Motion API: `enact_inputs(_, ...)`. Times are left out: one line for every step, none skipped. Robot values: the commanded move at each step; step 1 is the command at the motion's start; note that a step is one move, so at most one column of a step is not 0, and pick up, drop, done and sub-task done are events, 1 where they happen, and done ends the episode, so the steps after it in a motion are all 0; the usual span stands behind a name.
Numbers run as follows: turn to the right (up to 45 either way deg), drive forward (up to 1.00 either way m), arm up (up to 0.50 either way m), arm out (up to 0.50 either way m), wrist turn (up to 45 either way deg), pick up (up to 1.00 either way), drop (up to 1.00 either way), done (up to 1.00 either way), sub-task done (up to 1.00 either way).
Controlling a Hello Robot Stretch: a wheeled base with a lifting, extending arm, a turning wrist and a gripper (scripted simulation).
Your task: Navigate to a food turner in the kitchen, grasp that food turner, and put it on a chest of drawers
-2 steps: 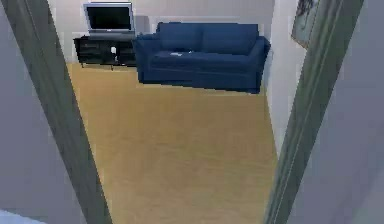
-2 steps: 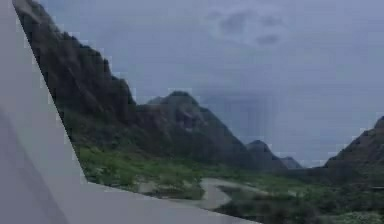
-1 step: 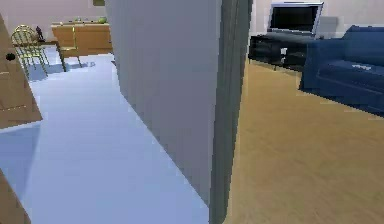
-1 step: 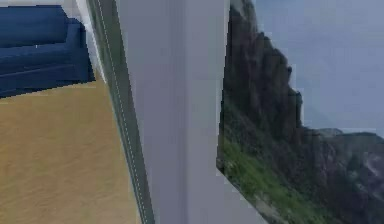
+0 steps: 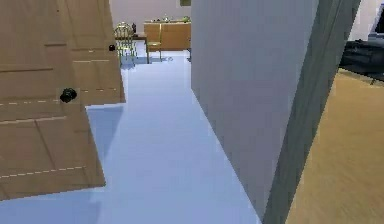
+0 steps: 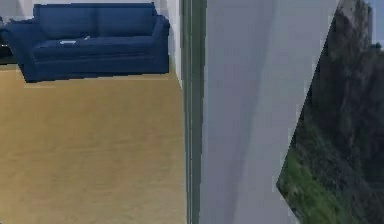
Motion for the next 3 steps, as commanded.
enact_inputs(-3.0,0.0,0.0,0.0,0.0,0.0,0.0,0.0,0.0)
enact_inputs(-6.0,0.0,0.0,0.0,0.0,0.0,0.0,0.0,0.0)
enact_inputs(0.0,0.05,0.0,0.0,0.0,0.0,0.0,0.0,0.0)
